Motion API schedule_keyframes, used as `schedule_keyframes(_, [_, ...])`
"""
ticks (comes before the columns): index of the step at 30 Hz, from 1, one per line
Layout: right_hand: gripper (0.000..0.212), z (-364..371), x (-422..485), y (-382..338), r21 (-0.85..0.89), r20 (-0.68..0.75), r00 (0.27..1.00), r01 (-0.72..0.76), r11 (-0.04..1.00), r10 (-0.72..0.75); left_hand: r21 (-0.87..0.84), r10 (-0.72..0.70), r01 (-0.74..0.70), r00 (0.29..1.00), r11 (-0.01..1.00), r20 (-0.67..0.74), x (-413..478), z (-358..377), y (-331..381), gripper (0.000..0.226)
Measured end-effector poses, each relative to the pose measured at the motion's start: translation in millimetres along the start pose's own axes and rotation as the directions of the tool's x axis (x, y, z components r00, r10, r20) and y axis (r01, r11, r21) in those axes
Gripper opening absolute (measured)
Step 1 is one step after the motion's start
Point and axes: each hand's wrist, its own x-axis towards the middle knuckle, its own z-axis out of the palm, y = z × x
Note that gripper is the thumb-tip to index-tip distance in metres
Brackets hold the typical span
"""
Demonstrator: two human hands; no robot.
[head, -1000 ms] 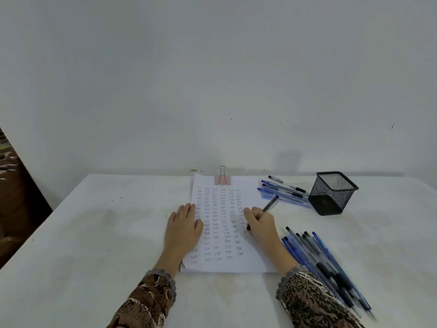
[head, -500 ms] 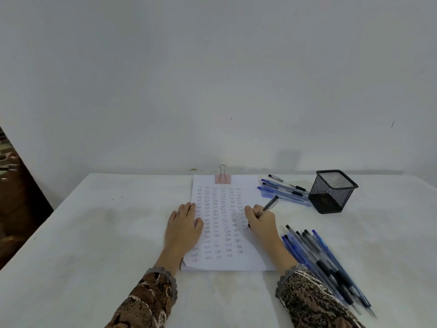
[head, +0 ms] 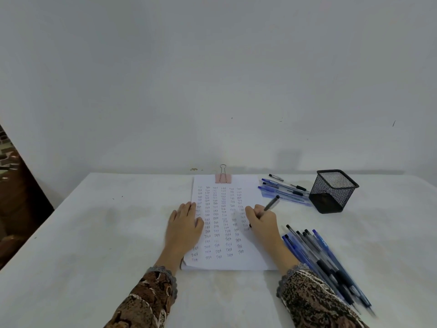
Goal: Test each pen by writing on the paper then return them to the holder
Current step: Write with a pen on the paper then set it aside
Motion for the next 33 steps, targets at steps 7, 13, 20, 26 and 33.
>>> schedule_keyframes(7, [0.044, -14.1, 3.2, -10.3, 0.31, -0.04, 0.981, -0.169, 0.936, 0.191, -0.015, -0.014, 0.014, 1.0, 1.0, -0.006, -1.6, -0.9, 1.4, 0.052])
schedule_keyframes(13, [0.031, -4.1, 10.2, -40.5, 0.167, 0.018, 1.0, 0.001, 0.986, -0.004, -0.021, -0.01, 0.01, 1.0, 1.0, -0.026, -3.0, -3.7, 4.6, 0.052])
schedule_keyframes(20, [0.039, -5.4, 14.3, -30.8, -0.499, 0.242, 0.832, 0.548, 0.671, -0.499, -0.029, -0.028, 0.028, 1.0, 0.999, -0.007, -2.0, -2.8, 3.4, 0.053])
schedule_keyframes(26, [0.051, -2.1, 8.6, -4.5, -0.73, 0.359, 0.696, 0.624, 0.277, -0.622, -0.029, -0.03, 0.03, 0.999, 0.999, -0.012, -2.2, -1.9, 3.0, 0.053])
schedule_keyframes(33, [0.025, -36.4, -5.4, -17.5, -0.443, 0.133, 0.868, 0.484, 0.755, -0.479, -0.029, -0.019, 0.018, 1.0, 0.999, -0.013, -1.1, 0.3, 1.4, 0.054])
